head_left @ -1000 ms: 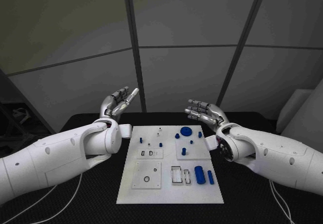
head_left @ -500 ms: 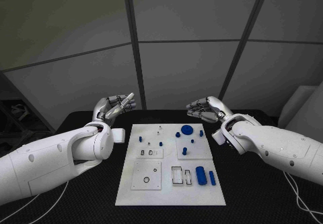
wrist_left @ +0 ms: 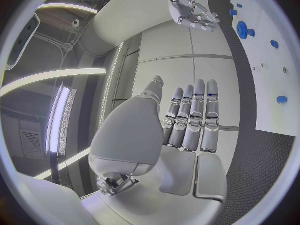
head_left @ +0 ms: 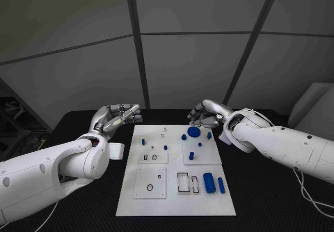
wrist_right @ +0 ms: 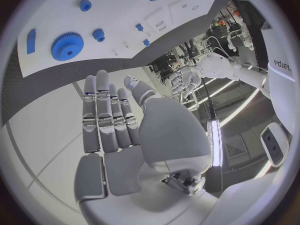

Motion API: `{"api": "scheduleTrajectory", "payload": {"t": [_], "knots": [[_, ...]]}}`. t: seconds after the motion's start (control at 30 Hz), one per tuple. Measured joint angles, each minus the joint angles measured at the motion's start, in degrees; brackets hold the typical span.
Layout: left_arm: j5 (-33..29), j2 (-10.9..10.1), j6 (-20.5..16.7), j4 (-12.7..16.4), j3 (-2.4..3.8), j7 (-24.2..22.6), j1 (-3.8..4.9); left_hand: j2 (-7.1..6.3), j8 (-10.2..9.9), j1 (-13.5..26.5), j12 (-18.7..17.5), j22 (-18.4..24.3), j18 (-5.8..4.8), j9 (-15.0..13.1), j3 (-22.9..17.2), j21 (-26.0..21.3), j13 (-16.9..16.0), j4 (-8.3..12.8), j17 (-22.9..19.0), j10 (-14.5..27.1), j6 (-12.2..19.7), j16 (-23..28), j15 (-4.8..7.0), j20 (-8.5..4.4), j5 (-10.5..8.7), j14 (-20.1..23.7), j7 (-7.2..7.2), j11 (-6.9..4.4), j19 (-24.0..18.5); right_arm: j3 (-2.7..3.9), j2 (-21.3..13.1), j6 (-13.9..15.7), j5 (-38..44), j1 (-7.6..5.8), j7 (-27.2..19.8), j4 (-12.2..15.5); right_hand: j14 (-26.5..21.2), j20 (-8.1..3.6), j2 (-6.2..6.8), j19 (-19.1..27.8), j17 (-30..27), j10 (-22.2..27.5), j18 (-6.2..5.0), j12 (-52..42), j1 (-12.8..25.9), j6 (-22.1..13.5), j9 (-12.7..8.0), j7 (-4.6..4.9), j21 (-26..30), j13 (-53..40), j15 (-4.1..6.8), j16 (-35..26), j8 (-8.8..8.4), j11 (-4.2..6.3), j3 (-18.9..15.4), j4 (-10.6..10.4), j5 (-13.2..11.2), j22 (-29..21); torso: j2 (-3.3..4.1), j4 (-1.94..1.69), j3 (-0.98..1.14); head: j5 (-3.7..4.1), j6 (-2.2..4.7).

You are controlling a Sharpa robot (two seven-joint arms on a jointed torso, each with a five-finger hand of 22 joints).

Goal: Assemble the parts on the task board

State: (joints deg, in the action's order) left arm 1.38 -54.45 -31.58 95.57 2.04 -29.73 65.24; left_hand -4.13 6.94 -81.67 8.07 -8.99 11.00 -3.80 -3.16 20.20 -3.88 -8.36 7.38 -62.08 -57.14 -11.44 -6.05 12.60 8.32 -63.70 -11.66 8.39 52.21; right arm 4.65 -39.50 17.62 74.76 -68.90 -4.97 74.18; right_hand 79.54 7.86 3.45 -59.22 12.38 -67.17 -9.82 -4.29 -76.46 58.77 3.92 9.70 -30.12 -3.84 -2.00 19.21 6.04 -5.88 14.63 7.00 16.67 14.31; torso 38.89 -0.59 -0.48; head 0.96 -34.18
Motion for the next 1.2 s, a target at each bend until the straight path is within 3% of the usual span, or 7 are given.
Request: {"api": "scheduleTrajectory", "payload": {"t": [0.07, 0.13, 0.3, 0.47, 0.57, 0.87, 1.2], "knots": [[0.4, -0.2, 0.3, 0.7, 0.00, 0.2, 0.00, 0.00, 0.0, 0.0, -0.1, 0.0, 0.00, 0.0, 0.0, 0.0, 0.1, 0.0, 0.1, 0.0, 0.0, 0.3, 0.00, 0.02, 0.00, 0.0, 0.00, 0.00, 0.3, -0.01, 0.2, -1.0, 2.8, -0.12, 1.5, 0.5, 3.9, -2.43, 1.39, -3.7, 7.2, -0.8, 0.00, 0.5, 0.9, 1.3, 0.0, -0.61, -8.8, 0.0, 1.50, 10.5, -0.95, 0.66, 0.6, -0.6, 0.4, 5.0, 0.61, -0.12, -0.09, 0.12, 0.19], [0.7, -0.4, 0.6, 1.2, 0.00, 0.4, 0.00, 0.00, -0.3, 0.0, -0.1, 0.0, 0.00, 0.0, -0.2, 0.0, 0.1, 0.2, 0.1, 0.0, 0.0, 0.3, 0.00, 0.00, 0.00, 0.0, 0.00, 0.00, 0.4, -0.01, 0.4, -2.2, 5.7, -0.22, 3.0, 0.8, 4.2, -2.54, 1.75, -3.8, 11.1, -0.8, 0.00, 0.5, 0.8, 1.3, 0.0, -0.60, -11.6, -0.1, 1.61, 15.5, -1.19, 0.66, 1.0, -1.0, 0.4, 6.8, 1.03, -0.24, -0.16, 0.20, 0.34], [1.3, -0.4, 1.2, 1.8, 0.01, 0.7, -0.01, 0.00, -0.6, 0.0, -0.5, 0.0, 0.00, 0.0, 0.0, 0.2, 0.1, 0.3, 0.2, 0.0, 0.0, 0.7, 0.00, -0.20, 0.00, 0.0, 0.00, 0.00, 0.6, -0.01, 1.1, -4.7, 10.5, -0.32, 6.0, 1.0, 4.4, -2.12, 2.20, -4.2, 32.1, 1.9, 0.00, 0.5, 1.0, 1.3, 0.0, -0.59, -19.3, -0.3, 1.40, 36.4, -1.88, 0.44, 1.7, -1.7, 0.0, 13.5, 2.13, -0.51, -0.37, 0.49, 0.58], [1.6, -0.4, 1.7, 1.9, 0.01, 0.9, -0.02, 0.00, -0.7, 0.0, -0.8, 0.0, -0.01, 0.0, 0.0, 0.2, 0.1, 0.3, 0.2, 0.0, 0.0, 1.1, 0.00, 0.00, 0.01, 0.0, 0.00, 0.00, 0.8, -0.01, 1.8, -6.5, 13.6, -0.37, 7.8, 1.0, 4.4, -1.75, 2.50, -6.5, 43.7, 2.9, 0.01, 0.5, 0.7, 0.9, 0.0, -0.69, -28.0, -0.6, 1.40, 47.1, -2.07, 0.05, 1.7, -2.3, -0.3, 23.8, 2.85, -0.67, -0.48, 0.69, 0.65], [1.7, -0.3, 1.8, 1.9, 0.01, 1.0, -0.02, 0.00, -0.9, 0.0, -1.0, 0.0, -0.01, 0.0, 0.2, 0.2, 0.1, 0.5, 0.2, 0.0, 0.0, 1.1, 0.00, 0.01, 0.01, 0.0, 0.00, 0.00, 0.8, -0.01, 2.0, -7.2, 14.6, -0.38, 8.4, 1.0, 4.4, -1.70, 2.80, -6.9, 47.1, 2.9, 0.97, 0.5, 0.4, 0.6, 0.0, -0.76, -30.9, -0.7, 1.40, 50.2, -2.07, 0.05, 1.8, -2.5, -0.4, 27.3, 3.14, -0.73, -0.53, 0.73, 0.66], [1.8, -0.3, 2.2, 1.9, 0.02, 1.2, -0.01, 0.00, -0.9, 0.0, -1.3, 0.0, -0.01, 0.0, 0.2, 0.2, 0.1, 0.5, 0.3, 0.0, 0.0, 1.5, 0.00, -0.20, 0.01, 0.0, -0.01, 0.00, 1.0, -0.01, 2.7, -9.0, 17.3, -0.43, 10.2, 0.4, 4.4, -1.51, 2.79, -8.3, 51.9, 3.1, 0.95, 0.5, 0.4, -0.1, 0.0, -0.70, -34.9, -0.9, 1.40, 54.3, -2.07, 0.25, 1.9, -2.9, -0.4, 32.4, 3.66, -0.83, -0.59, 0.85, 0.71], [1.9, -0.3, 2.5, 1.9, 0.03, 1.4, 0.00, 0.00, -1.2, 0.0, -1.3, 0.0, -0.01, 0.0, 0.2, 0.2, 0.1, 0.5, 0.3, 0.0, 0.0, 1.5, 0.00, -0.20, 0.01, 0.0, -0.01, 0.01, 1.0, 0.00, 3.5, -9.6, 19.2, -0.48, 11.5, -0.3, 4.4, -1.40, 2.79, -8.8, 54.3, 3.1, 1.84, 0.5, 0.4, -0.3, 0.0, -0.89, -36.8, -1.0, 1.40, 56.0, -2.07, 0.25, 2.3, -3.3, -0.4, 35.0, 3.85, -0.87, -0.56, 0.75, 0.55]]}}
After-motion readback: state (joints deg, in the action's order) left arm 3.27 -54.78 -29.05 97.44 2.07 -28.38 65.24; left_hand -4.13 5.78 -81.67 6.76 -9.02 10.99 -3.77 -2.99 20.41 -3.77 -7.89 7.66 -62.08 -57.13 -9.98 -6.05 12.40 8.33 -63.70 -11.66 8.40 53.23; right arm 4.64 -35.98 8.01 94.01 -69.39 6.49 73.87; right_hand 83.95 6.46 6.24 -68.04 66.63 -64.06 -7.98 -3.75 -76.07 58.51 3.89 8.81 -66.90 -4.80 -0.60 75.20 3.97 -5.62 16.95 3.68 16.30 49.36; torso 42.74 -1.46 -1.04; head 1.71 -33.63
